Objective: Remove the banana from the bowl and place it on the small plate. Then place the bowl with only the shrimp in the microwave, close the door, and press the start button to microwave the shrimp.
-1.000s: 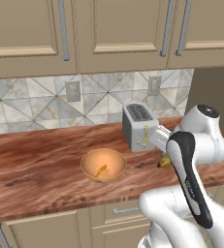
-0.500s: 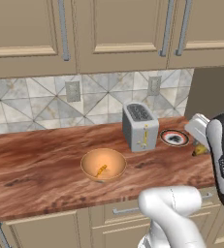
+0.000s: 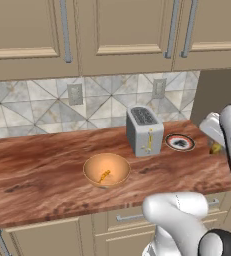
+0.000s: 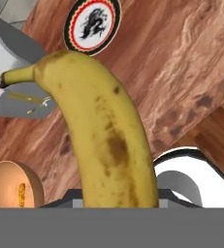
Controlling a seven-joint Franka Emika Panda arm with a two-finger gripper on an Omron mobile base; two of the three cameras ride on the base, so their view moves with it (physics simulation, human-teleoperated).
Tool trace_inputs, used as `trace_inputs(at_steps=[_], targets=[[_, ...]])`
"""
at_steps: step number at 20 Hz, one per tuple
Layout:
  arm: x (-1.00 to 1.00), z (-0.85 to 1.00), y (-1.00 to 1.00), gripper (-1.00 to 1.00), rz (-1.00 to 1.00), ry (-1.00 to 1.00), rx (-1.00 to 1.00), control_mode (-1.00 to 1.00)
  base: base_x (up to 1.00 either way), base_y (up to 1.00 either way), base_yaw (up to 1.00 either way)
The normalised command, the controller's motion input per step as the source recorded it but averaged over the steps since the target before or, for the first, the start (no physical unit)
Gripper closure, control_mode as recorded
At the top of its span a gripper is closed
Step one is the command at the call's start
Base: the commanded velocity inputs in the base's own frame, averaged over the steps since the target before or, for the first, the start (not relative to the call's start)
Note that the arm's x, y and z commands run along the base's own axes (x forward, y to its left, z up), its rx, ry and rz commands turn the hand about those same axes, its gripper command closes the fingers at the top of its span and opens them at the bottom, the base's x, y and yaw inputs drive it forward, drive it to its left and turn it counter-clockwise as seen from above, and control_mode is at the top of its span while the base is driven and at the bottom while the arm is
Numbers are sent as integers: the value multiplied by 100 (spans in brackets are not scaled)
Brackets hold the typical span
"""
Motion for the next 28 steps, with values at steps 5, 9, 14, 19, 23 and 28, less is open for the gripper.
trace_inputs(at_steps=[5, 9, 14, 19, 23, 28], targets=[[62, -13, -1, 100, 5, 13, -5, -100, 0, 0, 0], [72, -33, 0, 100, 8, 16, -8, -100, 0, 0, 0], [59, -60, -2, 100, 10, 4, -5, -100, 0, 0, 0], [28, -17, -31, 100, 2, 0, 0, -100, 0, 0, 0], [46, -31, -25, 100, 0, 0, 0, -100, 0, 0, 0], [50, -39, -21, 100, 0, 0, 0, -100, 0, 0, 0]])
